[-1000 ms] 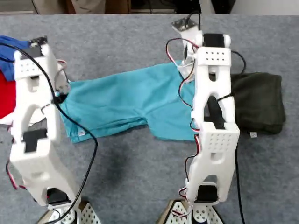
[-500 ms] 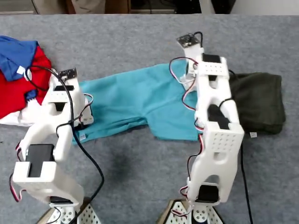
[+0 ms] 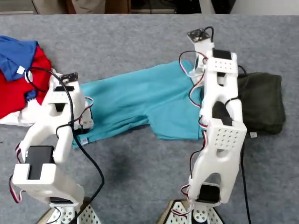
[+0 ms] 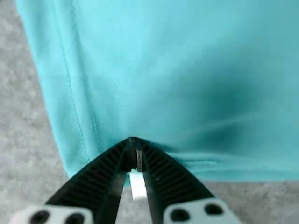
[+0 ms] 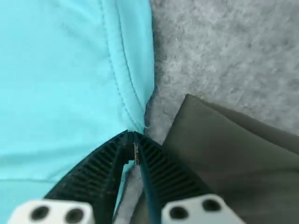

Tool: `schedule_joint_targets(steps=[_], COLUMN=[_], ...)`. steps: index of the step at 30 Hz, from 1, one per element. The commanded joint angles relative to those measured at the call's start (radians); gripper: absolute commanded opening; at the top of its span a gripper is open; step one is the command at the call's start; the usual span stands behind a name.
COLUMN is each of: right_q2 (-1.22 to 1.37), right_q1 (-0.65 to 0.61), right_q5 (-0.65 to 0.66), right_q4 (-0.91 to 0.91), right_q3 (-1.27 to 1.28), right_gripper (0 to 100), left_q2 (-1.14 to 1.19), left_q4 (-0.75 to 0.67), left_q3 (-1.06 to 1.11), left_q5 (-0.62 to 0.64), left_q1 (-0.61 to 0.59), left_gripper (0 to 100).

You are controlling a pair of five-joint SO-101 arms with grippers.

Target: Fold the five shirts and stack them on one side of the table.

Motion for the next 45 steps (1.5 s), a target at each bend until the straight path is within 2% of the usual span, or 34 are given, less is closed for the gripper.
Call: schedule_joint_targets(steps=[1, 4, 6, 11, 16, 19, 23, 28, 35, 38, 41, 45], right_q2=[-0.045, -0.064, -0.054, 0.074, 0.246, 0.323, 0.383, 0.392, 0.39, 0.325, 0.222, 0.008], right_q1=[-0.022, -0.038, -0.059, -0.113, -0.09, -0.064, -0.027, -0.059, -0.136, -0.139, -0.142, -0.154], right_q5=[0.012, 0.015, 0.015, 0.015, 0.008, 0.008, 0.008, 0.014, 0.066, 0.069, 0.069, 0.106], right_q4=[0.107, 0.16, 0.161, 0.094, 0.026, 0.028, 0.057, 0.218, 0.511, 0.508, 0.509, 0.508], right_q3=[-0.148, -0.243, -0.286, -0.3, -0.331, -0.395, -0.524, -0.719, -1.119, -1.073, -0.981, -0.774], right_gripper=[0.5, 0.5, 0.5, 0.5, 0.5, 0.5, 0.5, 0.5, 0.5, 0.5, 0.5, 0.5], left_q2=[-0.018, -0.01, -0.005, 0.064, 0.251, 0.346, 0.394, 0.392, 0.252, 0.15, 0.016, -0.236], left_q4=[0.127, 0.204, 0.196, -0.049, -0.29, -0.37, -0.37, -0.365, -0.103, -0.02, 0.035, -0.058], left_q3=[-0.21, -0.379, -0.448, -0.422, -0.402, -0.431, -0.489, -0.502, -0.643, -0.637, -0.528, -0.244], left_q5=[-0.008, -0.009, -0.008, -0.006, -0.006, -0.006, -0.006, -0.006, -0.009, -0.014, -0.014, -0.015], left_q1=[0.003, -0.003, -0.006, -0.04, -0.124, -0.173, -0.193, -0.187, -0.169, -0.147, -0.094, -0.072], left_gripper=[2, 2, 2, 2, 2, 2, 2, 2, 2, 2, 2, 2])
